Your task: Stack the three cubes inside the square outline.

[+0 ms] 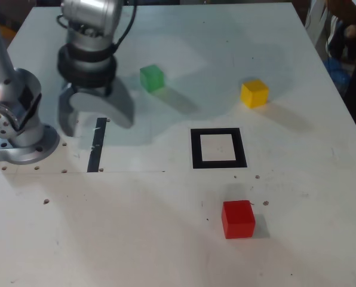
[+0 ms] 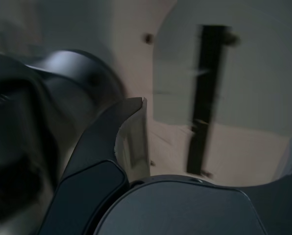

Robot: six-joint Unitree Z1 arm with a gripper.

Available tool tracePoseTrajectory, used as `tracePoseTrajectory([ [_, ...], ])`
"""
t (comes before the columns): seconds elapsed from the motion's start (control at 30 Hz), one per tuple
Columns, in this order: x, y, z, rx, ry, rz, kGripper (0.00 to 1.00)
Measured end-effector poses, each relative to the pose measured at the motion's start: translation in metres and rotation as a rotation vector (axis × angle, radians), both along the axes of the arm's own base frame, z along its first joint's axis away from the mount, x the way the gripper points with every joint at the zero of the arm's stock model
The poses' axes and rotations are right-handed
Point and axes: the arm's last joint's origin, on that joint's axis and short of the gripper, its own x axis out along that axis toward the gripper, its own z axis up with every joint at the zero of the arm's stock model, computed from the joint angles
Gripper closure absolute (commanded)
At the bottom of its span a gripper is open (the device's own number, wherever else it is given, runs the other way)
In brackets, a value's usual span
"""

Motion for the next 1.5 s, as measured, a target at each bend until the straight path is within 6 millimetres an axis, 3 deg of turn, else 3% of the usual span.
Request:
tracePoseTrajectory([
  [0.23, 0.036, -0.047, 0.018, 0.074, 0.092, -0.09, 0.01],
  [0.53, 0.08, -0.113, 0.016, 0.214, 0.28, -0.264, 0.01],
  [0.63, 0.101, -0.129, 0.008, 0.212, 0.271, -0.275, 0.01],
  [1.17, 0.165, -0.174, 0.079, 0.018, -0.13, -0.247, 0.0],
  [1.33, 0.19, -0.19, 0.079, -0.068, -0.166, -0.18, 0.0],
  [1.5, 0.197, -0.197, 0.06, -0.098, -0.1, -0.111, 0.0],
])
